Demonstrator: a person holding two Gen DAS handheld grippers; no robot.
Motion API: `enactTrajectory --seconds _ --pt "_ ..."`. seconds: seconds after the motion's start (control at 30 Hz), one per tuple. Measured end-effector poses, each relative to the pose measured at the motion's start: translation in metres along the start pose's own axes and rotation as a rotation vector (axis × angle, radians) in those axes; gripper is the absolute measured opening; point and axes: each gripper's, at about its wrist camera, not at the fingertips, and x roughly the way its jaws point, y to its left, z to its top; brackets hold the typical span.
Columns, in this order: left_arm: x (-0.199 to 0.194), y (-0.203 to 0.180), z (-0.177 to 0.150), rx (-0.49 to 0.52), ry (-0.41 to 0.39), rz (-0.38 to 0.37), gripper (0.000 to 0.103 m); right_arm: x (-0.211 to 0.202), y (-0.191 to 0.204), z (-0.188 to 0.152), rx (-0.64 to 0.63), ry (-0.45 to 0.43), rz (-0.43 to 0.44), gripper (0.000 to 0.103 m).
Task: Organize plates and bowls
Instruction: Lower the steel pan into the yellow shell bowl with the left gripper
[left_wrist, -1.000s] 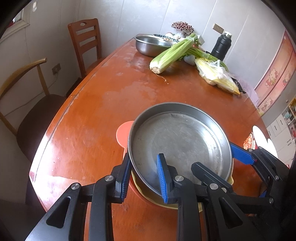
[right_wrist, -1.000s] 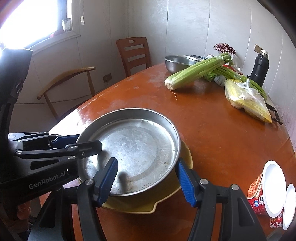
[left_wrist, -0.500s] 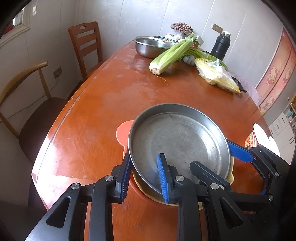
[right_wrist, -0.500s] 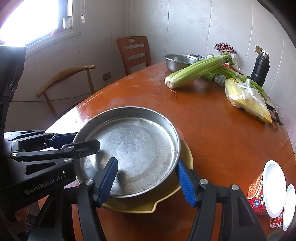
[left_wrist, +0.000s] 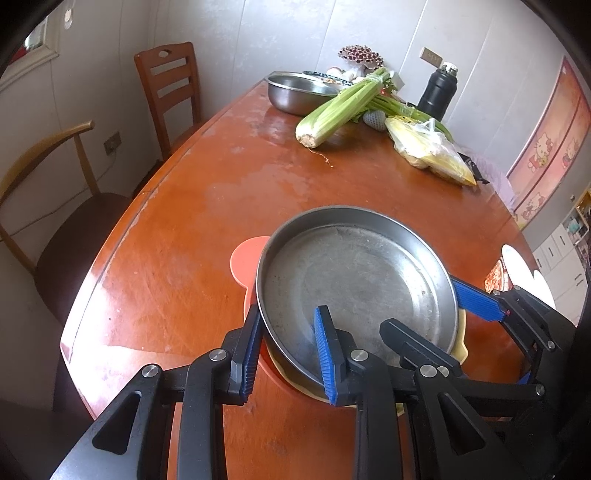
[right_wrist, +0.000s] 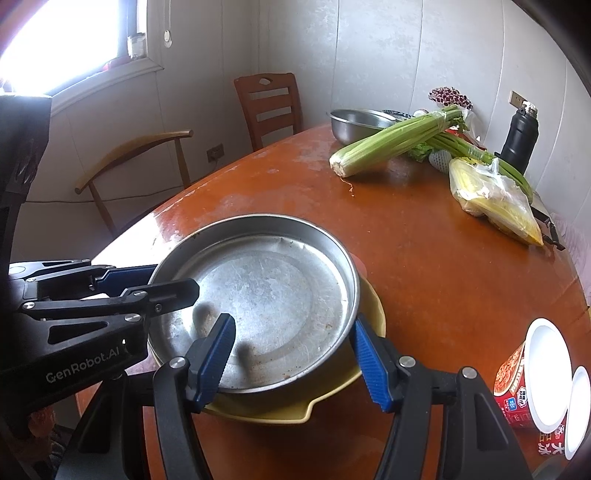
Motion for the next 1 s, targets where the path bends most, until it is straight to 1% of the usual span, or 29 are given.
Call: enactTrajectory --seconds 0.3,0.4,0.77,0.93,1.0 --pt "0.0 0.001 0.0 -0.003 0.005 -0.003 0.029 -0.006 -0.001 -0.002 -0.004 -0.016 -0.018 0.064" --pt "-0.001 0.001 -0.001 -0.001 0.007 0.0 0.029 -0.01 -0.002 -0.002 0.001 -0.035 -0.026 0.064" --pt "-0.002 -0.003 -0.001 0.011 0.009 0.017 0.029 -0.016 -0.014 0.0 0.037 -0.055 -0.02 0.065" --pt "-0.007 -0.002 -0.002 0.007 -0.004 0.026 0.029 -0.021 -0.014 0.0 0.039 -0.077 -0.015 0.065" --pt "-0.011 0.001 -0.003 0.001 -0.011 0.034 0.03 -0.023 -0.015 0.0 0.044 -0.086 -0.01 0.067"
